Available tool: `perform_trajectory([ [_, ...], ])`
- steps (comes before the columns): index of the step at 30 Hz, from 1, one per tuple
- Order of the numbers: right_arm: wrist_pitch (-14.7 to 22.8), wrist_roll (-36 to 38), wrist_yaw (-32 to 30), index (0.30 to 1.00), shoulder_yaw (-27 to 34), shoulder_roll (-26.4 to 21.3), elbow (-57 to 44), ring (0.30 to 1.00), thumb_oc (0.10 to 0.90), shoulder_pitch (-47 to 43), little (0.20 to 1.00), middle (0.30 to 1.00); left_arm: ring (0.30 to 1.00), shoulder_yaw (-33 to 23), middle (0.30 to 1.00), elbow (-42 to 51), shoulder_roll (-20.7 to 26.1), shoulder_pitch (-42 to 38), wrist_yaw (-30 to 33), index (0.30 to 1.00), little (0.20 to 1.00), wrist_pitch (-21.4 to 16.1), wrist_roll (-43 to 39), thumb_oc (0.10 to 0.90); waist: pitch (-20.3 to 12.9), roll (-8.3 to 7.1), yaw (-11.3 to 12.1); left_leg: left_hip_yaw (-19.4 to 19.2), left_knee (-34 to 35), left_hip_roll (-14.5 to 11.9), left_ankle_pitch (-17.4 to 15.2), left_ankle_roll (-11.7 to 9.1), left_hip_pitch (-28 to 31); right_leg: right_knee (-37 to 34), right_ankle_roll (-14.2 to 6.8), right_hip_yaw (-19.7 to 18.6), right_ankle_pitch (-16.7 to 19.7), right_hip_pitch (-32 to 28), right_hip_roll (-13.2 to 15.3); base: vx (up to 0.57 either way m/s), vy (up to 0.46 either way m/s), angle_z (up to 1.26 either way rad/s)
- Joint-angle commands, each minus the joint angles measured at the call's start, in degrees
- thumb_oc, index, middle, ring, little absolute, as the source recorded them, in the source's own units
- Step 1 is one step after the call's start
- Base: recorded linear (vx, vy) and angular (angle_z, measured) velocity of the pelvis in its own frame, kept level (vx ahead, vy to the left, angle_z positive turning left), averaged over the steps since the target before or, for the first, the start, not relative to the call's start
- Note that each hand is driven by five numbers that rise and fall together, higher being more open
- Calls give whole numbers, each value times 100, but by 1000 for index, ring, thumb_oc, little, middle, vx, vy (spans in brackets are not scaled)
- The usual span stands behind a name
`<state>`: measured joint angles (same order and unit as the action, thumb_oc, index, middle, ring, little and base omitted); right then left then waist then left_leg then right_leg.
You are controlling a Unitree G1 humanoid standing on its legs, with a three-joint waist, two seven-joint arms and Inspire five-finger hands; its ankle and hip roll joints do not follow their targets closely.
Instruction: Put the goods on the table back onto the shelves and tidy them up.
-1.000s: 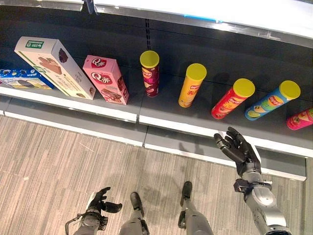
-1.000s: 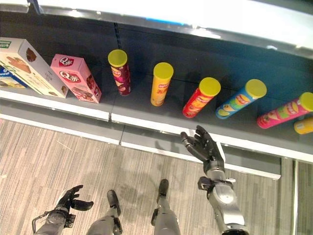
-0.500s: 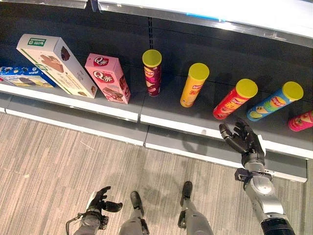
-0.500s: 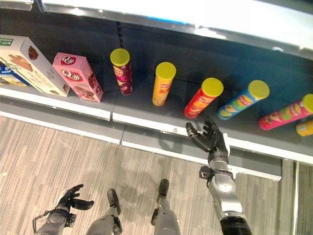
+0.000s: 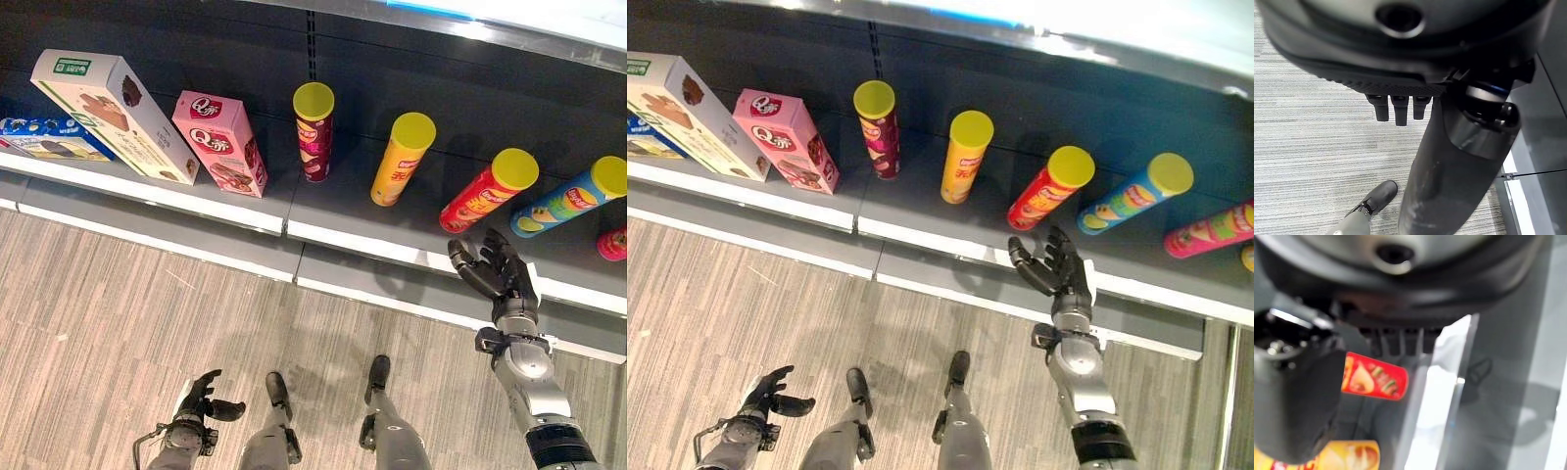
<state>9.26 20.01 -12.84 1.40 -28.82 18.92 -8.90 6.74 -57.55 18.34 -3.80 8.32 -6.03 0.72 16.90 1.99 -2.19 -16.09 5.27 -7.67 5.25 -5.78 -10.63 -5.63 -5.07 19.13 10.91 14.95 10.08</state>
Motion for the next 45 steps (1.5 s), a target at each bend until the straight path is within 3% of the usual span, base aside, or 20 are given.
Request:
perform_trajectory([
  [1,377,-227,-291,900,345,-535,-138,900,800,-537,900,900,900,213,900,-244,376,-137,254,900,900,-116,43,800,-200,-139,119,-102,-27,-838,-281,-847,309,523,-993,107,-55,-56,1382,0,0,0],
  [16,330,-134,-400,900,208,-758,173,900,800,-963,900,900,900,307,900,-236,383,-172,320,900,900,-120,-50,800,-160,-109,191,-30,-27,-895,-373,-876,268,611,-993,60,-209,-15,1352,16,-8,1],
  [25,332,-80,-420,900,152,-756,320,900,800,-1124,900,900,900,307,900,-217,391,-135,339,900,900,-121,-45,800,-114,-110,223,-61,-27,-842,-285,-824,233,650,-993,93,-131,62,1402,-6,-2,0],
  [38,312,-131,-424,900,185,-719,322,900,800,-1059,900,900,900,304,900,-187,392,-149,335,900,900,-113,-26,800,-157,-79,229,-59,-27,-849,-423,-847,328,677,-993,49,-240,10,1374,1,0,0],
  [45,111,-917,-641,900,235,-959,318,900,800,-875,900,900,900,298,900,-178,345,-215,354,900,900,-106,-21,800,-153,-150,152,-113,-27,-838,-339,-802,331,682,-993,69,-149,34,1388,-22,4,0],
])
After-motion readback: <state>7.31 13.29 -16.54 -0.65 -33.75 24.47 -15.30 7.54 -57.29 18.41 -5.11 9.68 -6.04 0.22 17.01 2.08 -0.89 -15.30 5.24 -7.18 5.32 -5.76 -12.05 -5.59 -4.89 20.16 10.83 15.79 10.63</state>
